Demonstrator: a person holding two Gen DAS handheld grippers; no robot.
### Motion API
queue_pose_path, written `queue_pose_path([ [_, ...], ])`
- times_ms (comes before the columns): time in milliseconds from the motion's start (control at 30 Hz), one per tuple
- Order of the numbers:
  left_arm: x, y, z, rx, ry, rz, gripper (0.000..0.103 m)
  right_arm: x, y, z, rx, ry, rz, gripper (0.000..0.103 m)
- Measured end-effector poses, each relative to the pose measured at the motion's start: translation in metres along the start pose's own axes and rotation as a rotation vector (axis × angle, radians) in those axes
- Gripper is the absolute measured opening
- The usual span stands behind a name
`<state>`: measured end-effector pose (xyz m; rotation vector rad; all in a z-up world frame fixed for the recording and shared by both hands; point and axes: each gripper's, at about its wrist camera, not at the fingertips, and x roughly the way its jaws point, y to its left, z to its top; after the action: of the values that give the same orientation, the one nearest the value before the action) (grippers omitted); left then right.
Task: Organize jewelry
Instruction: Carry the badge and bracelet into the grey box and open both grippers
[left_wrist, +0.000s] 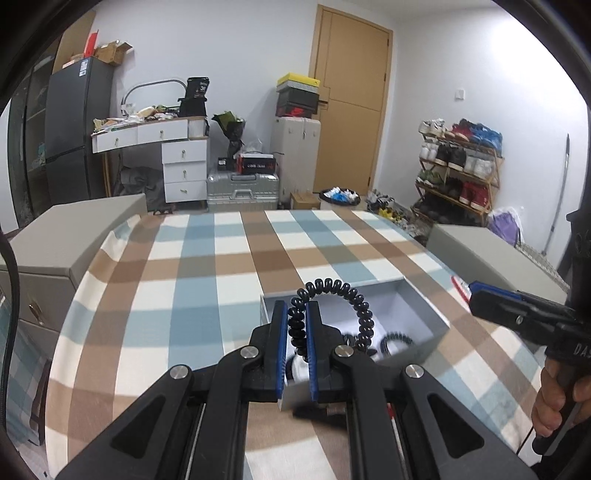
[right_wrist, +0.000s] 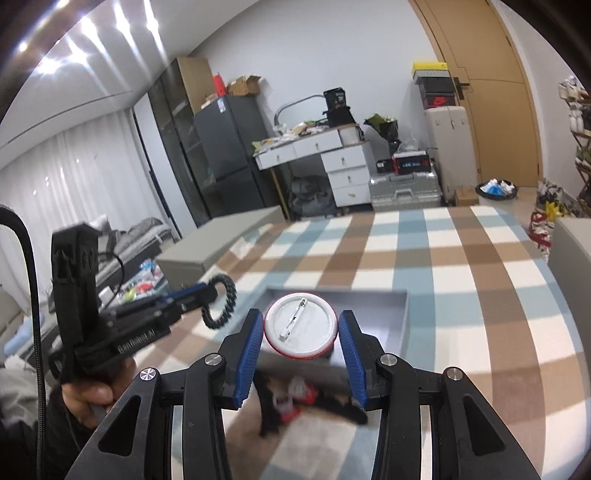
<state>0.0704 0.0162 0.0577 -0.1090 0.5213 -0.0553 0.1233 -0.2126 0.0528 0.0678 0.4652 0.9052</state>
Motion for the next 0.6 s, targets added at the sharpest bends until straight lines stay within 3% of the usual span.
queue_pose_path([
  [200, 0.019, 0.005, 0.006, -0.017, 0.004, 0.014, 0.005, 0.015, -0.013, 0.023, 0.064, -0.012, -0.006, 0.041],
  [600, 0.034, -0.005, -0.006, 0.022, 0.049, 0.024, 0.005, 0.054, -0.04, -0.002, 0.129, 0.094, -0.05, 0.041],
])
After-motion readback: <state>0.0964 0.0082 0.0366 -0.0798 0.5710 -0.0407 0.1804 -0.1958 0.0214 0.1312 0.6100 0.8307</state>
